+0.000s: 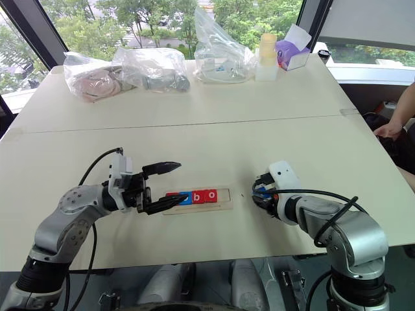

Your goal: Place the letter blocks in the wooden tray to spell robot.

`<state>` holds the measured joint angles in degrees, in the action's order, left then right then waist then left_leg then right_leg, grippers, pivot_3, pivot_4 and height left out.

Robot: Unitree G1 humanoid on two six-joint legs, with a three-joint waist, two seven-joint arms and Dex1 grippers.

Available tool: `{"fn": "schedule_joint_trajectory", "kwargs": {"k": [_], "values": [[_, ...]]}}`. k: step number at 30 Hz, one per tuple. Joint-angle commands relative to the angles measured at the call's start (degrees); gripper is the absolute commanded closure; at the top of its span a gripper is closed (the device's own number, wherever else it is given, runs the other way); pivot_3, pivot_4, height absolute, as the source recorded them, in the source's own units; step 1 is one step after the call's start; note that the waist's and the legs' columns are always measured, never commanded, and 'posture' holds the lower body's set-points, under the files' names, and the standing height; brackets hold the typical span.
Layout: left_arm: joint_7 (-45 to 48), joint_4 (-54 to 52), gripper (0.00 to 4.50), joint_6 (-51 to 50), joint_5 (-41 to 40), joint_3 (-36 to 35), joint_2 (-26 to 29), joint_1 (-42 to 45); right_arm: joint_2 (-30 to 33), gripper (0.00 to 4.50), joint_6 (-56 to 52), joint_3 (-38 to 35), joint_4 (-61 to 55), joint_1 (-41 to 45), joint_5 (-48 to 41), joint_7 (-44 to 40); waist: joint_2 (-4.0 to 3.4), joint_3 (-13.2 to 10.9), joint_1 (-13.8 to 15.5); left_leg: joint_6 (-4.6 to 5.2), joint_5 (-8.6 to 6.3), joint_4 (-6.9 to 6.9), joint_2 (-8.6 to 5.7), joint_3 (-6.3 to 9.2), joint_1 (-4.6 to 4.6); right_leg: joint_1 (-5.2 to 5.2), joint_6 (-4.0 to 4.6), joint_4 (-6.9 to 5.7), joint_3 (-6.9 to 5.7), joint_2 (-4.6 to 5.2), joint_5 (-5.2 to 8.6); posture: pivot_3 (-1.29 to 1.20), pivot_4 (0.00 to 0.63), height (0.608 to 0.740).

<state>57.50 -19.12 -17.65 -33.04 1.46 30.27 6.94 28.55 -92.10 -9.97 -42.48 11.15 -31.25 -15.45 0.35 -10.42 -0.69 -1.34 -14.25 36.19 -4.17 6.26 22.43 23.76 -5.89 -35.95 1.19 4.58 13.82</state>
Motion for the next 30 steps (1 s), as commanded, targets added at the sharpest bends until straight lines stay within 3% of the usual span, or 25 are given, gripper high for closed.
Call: {"fn": "schedule_joint_trajectory", "kwargs": {"k": [1,2,6,9,13,18,30], "values": [[0.44,-0.86,0.0,1.31,0.16,-0.21,0.1,0.21,5.9,0.36,-0.4,0.9,-0.78,2.3,-5.72,-1.58,0.0,-0.01,0.05,0.0,0.0,0.02,0.0,-0.01,0.01,0.0,0.01,0.0,0.0,0.0,0.0,0.0,0.15,0.74],[0.41,-0.97,0.0,1.35,0.11,-0.32,0.2,0.01,9.04,0.02,-0.4,1.75,-0.81,3.35,-6.63,-3.34,-0.03,-0.04,0.06,0.0,0.0,0.03,-0.01,-0.01,0.01,-0.01,0.04,0.01,0.0,0.02,0.02,0.0,0.15,0.74],[0.22,-0.84,0.0,1.47,0.11,-0.51,0.34,0.02,24.77,0.02,12.62,6.66,2.2,5.4,-6.69,-18.45,0.01,-0.07,0.08,0.01,0.0,0.05,-0.01,-0.02,0.03,-0.05,0.01,0.11,-0.04,0.02,0.05,0.0,0.15,0.74],[-0.21,-0.87,0.0,1.58,0.22,-0.59,0.2,0.16,32.19,0.02,36.21,9.88,9.84,3.22,0.67,-32.41,0.02,-0.08,0.05,0.02,-0.01,-0.01,0.02,0.01,0.02,-0.19,-0.04,0.39,-0.17,-0.02,0.06,0.0,0.15,0.74],[-0.94,-1.14,0.0,1.7,0.34,-0.86,0.03,0.14,36.85,0.02,60.06,14.22,22.11,0.74,9.39,-45.95,0.04,-0.09,0.04,0.09,-0.05,-0.01,0.01,-0.02,0.01,-0.33,-0.19,0.64,-0.18,0.01,-0.03,0.0,0.15,0.74],[-1.84,-2.14,0.0,1.67,0.18,-1.51,0.35,-0.63,33.71,0.02,77.91,19.67,35.72,5.21,16.74,-54.1,0.04,-0.11,-0.1,0.1,-0.06,0.02,-0.01,-0.04,0.0,-0.31,-0.18,0.63,-0.1,0.04,-0.04,0.0,0.15,0.74],[-2.45,-3.58,0.0,1.13,-0.55,-2.37,1.95,-1.91,24.66,0.02,88.39,23.57,50.93,11.73,23.11,-59.38,0.04,-0.13,0.19,0.08,-0.06,0.03,-0.01,0.0,-0.01,-0.31,-0.12,0.61,-0.06,0.07,-0.05,0.0,0.15,0.74]]}}
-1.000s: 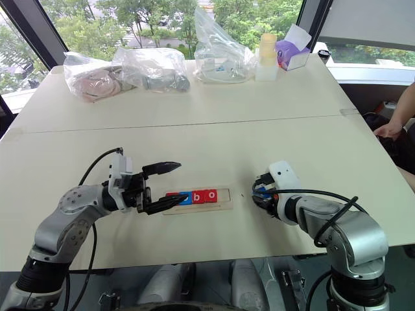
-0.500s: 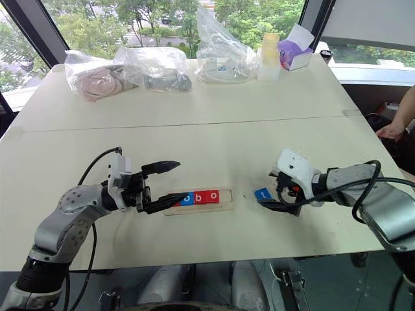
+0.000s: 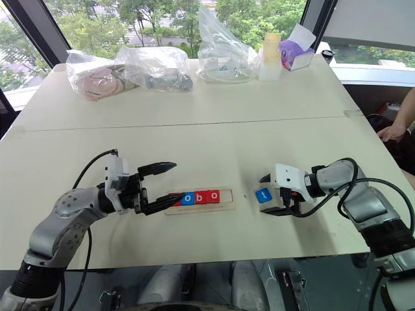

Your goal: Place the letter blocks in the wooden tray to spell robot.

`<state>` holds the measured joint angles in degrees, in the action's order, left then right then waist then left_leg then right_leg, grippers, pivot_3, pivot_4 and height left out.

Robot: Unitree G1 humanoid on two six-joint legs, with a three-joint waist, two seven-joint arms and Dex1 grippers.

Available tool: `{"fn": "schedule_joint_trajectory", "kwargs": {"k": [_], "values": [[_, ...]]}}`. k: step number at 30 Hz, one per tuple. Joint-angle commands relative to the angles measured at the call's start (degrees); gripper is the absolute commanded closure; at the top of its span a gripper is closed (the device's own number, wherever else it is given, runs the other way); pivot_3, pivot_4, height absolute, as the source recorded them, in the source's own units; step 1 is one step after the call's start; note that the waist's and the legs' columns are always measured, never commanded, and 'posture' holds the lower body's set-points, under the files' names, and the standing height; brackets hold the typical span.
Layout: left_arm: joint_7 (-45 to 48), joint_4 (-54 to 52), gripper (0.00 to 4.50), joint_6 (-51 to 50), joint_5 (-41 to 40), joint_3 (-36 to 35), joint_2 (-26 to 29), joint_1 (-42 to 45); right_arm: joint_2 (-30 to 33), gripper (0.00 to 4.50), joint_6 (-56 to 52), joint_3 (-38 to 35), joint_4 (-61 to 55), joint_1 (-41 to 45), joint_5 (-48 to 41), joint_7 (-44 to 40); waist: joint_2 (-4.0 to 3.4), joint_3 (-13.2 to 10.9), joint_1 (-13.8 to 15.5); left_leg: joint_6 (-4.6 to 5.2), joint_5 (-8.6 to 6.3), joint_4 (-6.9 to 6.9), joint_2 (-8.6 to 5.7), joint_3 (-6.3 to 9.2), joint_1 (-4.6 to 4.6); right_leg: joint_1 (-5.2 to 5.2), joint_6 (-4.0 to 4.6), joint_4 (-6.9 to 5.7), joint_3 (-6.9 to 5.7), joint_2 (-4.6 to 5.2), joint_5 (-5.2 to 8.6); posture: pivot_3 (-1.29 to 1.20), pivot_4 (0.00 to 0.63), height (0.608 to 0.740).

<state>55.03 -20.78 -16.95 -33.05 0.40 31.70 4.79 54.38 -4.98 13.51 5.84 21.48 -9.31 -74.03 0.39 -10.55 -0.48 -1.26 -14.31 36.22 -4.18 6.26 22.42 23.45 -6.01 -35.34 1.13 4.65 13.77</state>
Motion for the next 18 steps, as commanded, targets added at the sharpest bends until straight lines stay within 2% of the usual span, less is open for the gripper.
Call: {"fn": "schedule_joint_trajectory", "kwargs": {"k": [1,2,5,9,10,18], "values": [[0.0,-1.9,0.0,0.4,-0.57,-1.36,0.59,0.29,-1.56,0.02,1.7,0.14,3.32,1.63,1.41,-1.13,0.0,0.0,-0.04,0.0,0.0,0.0,0.0,0.0,-0.01,-0.01,0.02,0.0,0.0,0.0,0.01,0.0,0.15,0.74],[0.0,-1.83,0.0,0.35,-0.64,-1.42,0.67,0.37,-1.96,0.02,2.12,0.19,3.95,1.89,1.73,-1.32,0.0,0.0,-0.06,0.0,0.0,0.0,0.01,0.01,-0.01,-0.01,0.06,-0.01,0.0,0.0,0.02,0.0,0.15,0.74],[-0.08,-1.74,0.0,0.33,-0.69,-1.56,0.86,0.49,-3.14,0.83,2.29,-0.05,5.14,2.52,1.78,-1.77,0.0,0.01,-0.2,-0.01,0.0,0.0,0.02,0.01,-0.03,-0.01,0.06,-0.02,0.01,0.0,0.01,0.0,0.15,0.74],[-0.31,-1.81,0.0,0.41,-0.61,-1.62,0.95,0.33,-3.87,2.88,1.46,-0.49,5.49,3.01,1.93,-1.86,0.0,0.01,-0.2,-0.02,0.01,0.02,0.03,0.01,-0.05,-0.01,0.06,-0.07,0.03,0.0,-0.02,0.0,0.15,0.74],[-0.39,-1.83,0.0,0.45,-0.58,-1.61,0.92,0.27,-4.07,3.12,0.24,-0.86,4.92,3.02,1.47,-1.8,0.0,0.01,-0.15,-0.03,0.02,0.02,0.03,0.01,-0.05,-0.01,0.06,-0.08,0.03,0.0,-0.02,0.0,0.15,0.74],[-0.62,-1.43,0.0,0.52,-0.56,-1.55,0.78,0.58,-7.01,3.19,-10.67,-2.38,-3.66,3.75,-0.88,2.12,-0.01,0.01,-0.24,-0.03,0.02,0.02,0.04,0.01,-0.05,0.03,0.07,-0.13,0.06,0.01,-0.03,0.0,0.15,0.74]]}}
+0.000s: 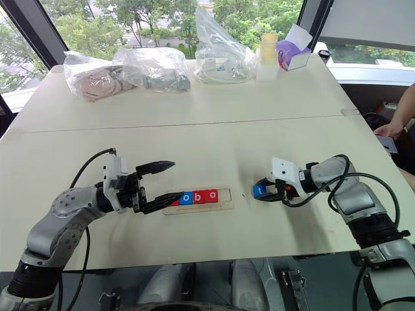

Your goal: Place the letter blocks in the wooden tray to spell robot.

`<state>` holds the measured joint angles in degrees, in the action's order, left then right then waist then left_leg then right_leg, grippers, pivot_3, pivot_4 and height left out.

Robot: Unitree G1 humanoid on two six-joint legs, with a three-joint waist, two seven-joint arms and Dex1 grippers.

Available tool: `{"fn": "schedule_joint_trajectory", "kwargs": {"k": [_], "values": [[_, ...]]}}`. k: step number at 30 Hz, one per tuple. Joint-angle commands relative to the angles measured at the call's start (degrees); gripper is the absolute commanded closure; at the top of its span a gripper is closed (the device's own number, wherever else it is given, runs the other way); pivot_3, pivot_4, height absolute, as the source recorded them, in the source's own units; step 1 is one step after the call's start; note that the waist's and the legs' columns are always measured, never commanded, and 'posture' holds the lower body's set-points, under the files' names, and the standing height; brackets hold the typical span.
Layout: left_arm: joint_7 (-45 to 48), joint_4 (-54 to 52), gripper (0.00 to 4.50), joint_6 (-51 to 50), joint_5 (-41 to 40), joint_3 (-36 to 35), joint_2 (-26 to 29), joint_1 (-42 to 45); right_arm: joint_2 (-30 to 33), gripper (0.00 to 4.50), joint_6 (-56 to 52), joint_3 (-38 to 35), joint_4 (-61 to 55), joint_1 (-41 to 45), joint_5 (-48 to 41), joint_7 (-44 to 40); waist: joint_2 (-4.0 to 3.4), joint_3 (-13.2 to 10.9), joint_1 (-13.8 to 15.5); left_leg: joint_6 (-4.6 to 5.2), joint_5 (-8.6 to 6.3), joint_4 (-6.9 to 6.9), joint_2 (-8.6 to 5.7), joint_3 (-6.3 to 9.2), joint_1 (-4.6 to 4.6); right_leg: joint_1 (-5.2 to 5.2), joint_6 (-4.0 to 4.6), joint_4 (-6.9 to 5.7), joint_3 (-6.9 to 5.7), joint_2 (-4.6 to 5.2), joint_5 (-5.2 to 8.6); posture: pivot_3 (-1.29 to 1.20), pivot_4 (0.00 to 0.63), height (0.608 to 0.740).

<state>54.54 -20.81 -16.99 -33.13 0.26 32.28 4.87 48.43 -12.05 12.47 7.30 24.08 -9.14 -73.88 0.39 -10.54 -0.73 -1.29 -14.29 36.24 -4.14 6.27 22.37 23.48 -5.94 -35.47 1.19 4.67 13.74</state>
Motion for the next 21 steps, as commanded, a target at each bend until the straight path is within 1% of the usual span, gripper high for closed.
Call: {"fn": "schedule_joint_trajectory", "kwargs": {"k": [1,4,8,15,21], "values": [[-0.11,-1.37,0.0,0.56,-0.49,-1.41,0.21,0.53,-1.5,3.19,-4.86,-1.33,-6.35,1.34,-1.19,2.51,-0.01,0.0,0.08,0.0,0.0,-0.01,0.0,0.0,0.01,0.03,0.0,-0.02,0.01,0.0,0.0,0.0,0.15,0.74],[0.02,-1.25,0.0,0.51,-0.47,-1.35,0.29,0.71,-2.88,3.19,-10.2,-0.13,-12.76,1.97,-2.09,3.22,-0.01,-0.01,0.2,0.0,0.0,-0.01,-0.01,0.0,0.04,0.04,0.0,-0.01,0.01,0.01,0.0,0.0,0.15,0.74],[-0.03,-1.29,0.0,0.35,-0.42,-1.24,0.33,0.9,-4.51,3.19,-14.43,1.87,-17.67,2.15,-1.67,4.7,-0.01,0.0,0.23,0.0,0.0,-0.01,-0.01,0.01,0.05,0.05,-0.02,0.01,0.0,0.02,-0.01,0.0,0.15,0.74],[-0.02,-1.84,0.0,0.25,-0.53,-1.58,0.71,0.18,-5.44,3.19,-16.14,5.06,-19.94,1.95,-0.44,5.7,-0.01,0.0,0.24,0.0,0.0,-0.01,-0.03,0.01,0.06,0.04,-0.01,0.02,-0.01,0.01,-0.01,0.0,0.15,0.74],[-0.2,-2.0,0.0,0.23,-0.56,-1.62,0.8,0.03,-6.15,3.19,-16.43,6.37,-20.01,2.0,-0.22,6.84,-0.01,0.0,0.15,0.0,0.0,-0.01,-0.02,0.01,0.06,0.06,-0.02,0.01,-0.02,0.01,-0.01,0.0,0.15,0.74]]}}
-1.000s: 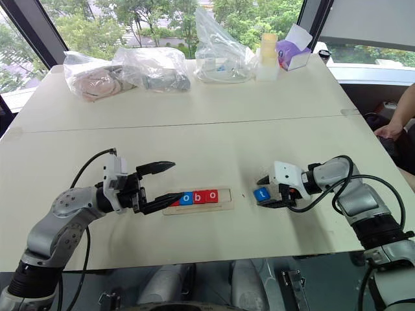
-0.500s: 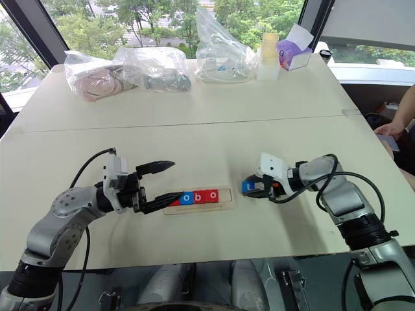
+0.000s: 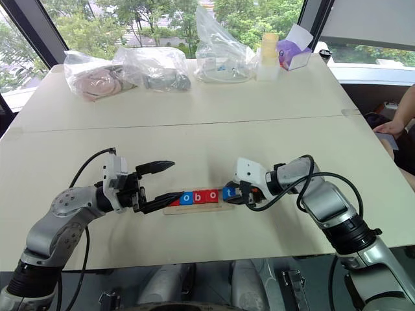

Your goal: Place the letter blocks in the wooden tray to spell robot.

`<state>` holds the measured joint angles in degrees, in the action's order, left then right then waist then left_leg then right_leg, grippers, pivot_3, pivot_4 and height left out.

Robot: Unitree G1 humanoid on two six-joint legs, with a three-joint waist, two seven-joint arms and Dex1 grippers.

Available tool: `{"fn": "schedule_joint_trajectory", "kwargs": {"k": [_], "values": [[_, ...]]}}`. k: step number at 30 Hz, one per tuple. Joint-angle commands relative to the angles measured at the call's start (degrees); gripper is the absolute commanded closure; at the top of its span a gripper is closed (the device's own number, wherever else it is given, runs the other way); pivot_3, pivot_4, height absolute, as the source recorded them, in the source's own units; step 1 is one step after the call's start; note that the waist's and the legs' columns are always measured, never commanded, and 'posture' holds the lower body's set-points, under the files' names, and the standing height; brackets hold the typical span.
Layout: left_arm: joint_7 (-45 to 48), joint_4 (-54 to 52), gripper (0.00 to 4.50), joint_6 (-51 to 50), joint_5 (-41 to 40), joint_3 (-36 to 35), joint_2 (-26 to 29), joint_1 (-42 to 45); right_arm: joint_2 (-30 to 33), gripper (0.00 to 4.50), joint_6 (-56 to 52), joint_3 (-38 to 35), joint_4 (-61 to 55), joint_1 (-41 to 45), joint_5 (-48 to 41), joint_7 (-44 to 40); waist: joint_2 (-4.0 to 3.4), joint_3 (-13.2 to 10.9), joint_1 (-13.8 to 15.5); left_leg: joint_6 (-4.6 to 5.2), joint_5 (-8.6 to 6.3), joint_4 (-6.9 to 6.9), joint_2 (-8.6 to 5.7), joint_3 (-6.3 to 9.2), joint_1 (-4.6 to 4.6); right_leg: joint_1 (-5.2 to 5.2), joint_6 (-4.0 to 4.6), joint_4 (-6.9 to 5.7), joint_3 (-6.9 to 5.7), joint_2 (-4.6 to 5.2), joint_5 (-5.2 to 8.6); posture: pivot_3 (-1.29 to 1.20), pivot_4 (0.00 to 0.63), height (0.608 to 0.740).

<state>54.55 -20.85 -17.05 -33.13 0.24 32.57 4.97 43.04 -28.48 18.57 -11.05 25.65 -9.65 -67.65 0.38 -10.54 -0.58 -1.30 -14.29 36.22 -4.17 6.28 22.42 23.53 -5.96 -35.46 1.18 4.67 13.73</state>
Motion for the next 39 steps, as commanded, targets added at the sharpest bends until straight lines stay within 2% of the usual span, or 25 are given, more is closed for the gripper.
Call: {"fn": "schedule_joint_trajectory", "kwargs": {"k": [1,10,16,17,25,33,39], "values": [[-0.25,-2.01,0.0,0.28,-0.57,-1.61,0.49,-0.1,-0.86,3.19,0.07,0.4,-1.58,0.44,0.4,0.84,0.0,0.0,0.0,0.0,0.0,0.0,0.0,0.0,0.0,0.0,0.0,0.0,0.0,0.0,0.0,0.0,0.15,0.74],[-0.13,-2.64,0.0,-0.09,-0.87,-1.27,0.49,0.01,-1.22,3.19,0.67,0.65,-0.55,0.6,1.24,1.77,0.0,0.0,0.01,0.0,0.0,0.0,0.0,0.0,0.0,0.0,0.0,0.0,0.0,-0.01,0.0,0.0,0.15,0.74],[-0.18,-2.44,0.0,-0.12,-0.81,-1.15,0.3,0.51,-1.37,0.19,0.87,0.74,-0.14,0.75,1.74,1.93,0.0,0.0,0.0,0.0,0.0,0.0,0.0,0.0,0.0,0.0,0.0,0.0,-0.01,-0.01,0.0,0.0,0.15,0.74],[-0.19,-2.43,0.0,-0.12,-0.82,-1.15,0.29,0.52,-1.32,0.03,0.92,0.77,-0.12,0.75,1.79,1.9,0.0,0.0,0.01,0.0,0.0,0.0,0.0,0.0,0.0,0.0,0.0,0.0,-0.01,-0.01,0.0,0.0,0.15,0.74],[-0.26,-2.44,0.0,-0.16,-0.86,-1.21,0.28,0.36,-0.68,0.03,-0.56,-1.21,-1.02,1.61,0.46,1.82,0.0,0.0,0.0,0.0,0.0,0.0,0.0,0.0,0.0,0.0,0.0,0.0,-0.01,-0.01,0.0,0.0,0.15,0.74],[-0.21,-2.47,0.0,-0.15,-0.93,-1.19,0.22,0.27,3.09,0.03,0.82,-5.22,3.25,3.9,0.93,1.36,0.0,0.0,0.03,0.0,0.0,0.0,0.0,-0.01,0.0,-0.01,0.0,0.01,-0.02,-0.02,0.0,0.0,0.15,0.74],[-0.08,-2.22,0.0,-0.08,-0.81,-0.94,0.1,0.63,2.8,0.03,3.25,-4.91,6.76,3.63,2.31,2.15,0.0,0.0,-0.07,0.0,0.0,0.0,0.0,-0.02,0.0,0.0,0.0,0.0,-0.01,-0.02,0.0,0.0,0.15,0.74]]}}
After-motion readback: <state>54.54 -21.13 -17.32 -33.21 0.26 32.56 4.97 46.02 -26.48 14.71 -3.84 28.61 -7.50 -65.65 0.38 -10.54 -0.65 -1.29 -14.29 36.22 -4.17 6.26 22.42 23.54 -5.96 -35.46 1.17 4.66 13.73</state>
